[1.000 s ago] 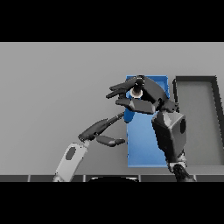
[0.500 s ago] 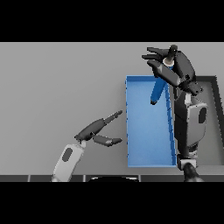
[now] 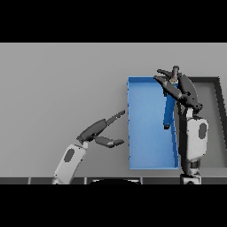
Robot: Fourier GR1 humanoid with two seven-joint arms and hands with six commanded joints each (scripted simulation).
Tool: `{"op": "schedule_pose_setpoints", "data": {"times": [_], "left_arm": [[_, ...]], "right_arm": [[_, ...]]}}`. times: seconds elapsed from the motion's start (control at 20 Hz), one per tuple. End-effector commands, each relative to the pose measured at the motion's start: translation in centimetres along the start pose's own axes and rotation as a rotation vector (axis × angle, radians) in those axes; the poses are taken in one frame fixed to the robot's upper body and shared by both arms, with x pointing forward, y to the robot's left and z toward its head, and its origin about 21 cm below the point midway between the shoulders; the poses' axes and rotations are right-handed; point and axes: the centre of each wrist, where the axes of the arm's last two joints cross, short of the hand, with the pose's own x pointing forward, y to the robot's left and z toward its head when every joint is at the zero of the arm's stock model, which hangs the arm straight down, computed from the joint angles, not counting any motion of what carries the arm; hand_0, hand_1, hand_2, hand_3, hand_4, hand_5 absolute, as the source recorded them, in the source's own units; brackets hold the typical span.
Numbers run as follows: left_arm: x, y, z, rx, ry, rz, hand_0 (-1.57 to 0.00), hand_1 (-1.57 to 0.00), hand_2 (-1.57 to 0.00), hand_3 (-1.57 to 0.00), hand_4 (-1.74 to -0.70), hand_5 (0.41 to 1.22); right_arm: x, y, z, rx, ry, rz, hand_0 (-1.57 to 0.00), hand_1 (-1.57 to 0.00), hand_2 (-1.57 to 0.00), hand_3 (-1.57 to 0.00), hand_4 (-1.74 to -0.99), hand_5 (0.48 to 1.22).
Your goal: Pick up the blue pipe and place it into the blue bin.
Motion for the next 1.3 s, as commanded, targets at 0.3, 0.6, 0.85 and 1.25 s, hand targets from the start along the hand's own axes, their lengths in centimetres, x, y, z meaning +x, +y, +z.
{"op": "schedule_pose_setpoints", "data": {"times": [0.3,0.6,0.85,1.25], "left_arm": [[-0.3,0.1,0.2,0.015,0.009,-0.01,0.0,0.0,0.0,0.0,-0.92,0.476],[-0.2,0.1,0.2,0.017,-0.006,-0.018,0.0,0.0,0.0,0.0,-0.92,0.489],[-0.1,0.5,0.2,0.02,0.002,-0.016,0.0,0.0,0.0,0.0,-0.92,0.493],[-0.2,0.1,0.5,0.018,-0.003,-0.008,0.0,0.0,0.0,0.0,-0.93,0.496]], "right_arm": [[-6.5,0.1,0.1,-0.089,0.258,-0.051,-1.57,-1.57,-1.57,-1.57,-1.497,1.221],[-9.0,0.6,-0.1,-0.104,0.441,-0.105,-1.57,-1.57,-1.57,-0.41,-1.677,1.171],[-8.6,0.2,0.1,-0.16,0.602,-0.135,-0.69,-0.66,-0.63,-0.19,-1.37,1.125],[-8.1,1.3,0.2,0.023,0.632,0.252,-0.12,-0.11,-0.11,-0.03,-1.19,0.809]]}}
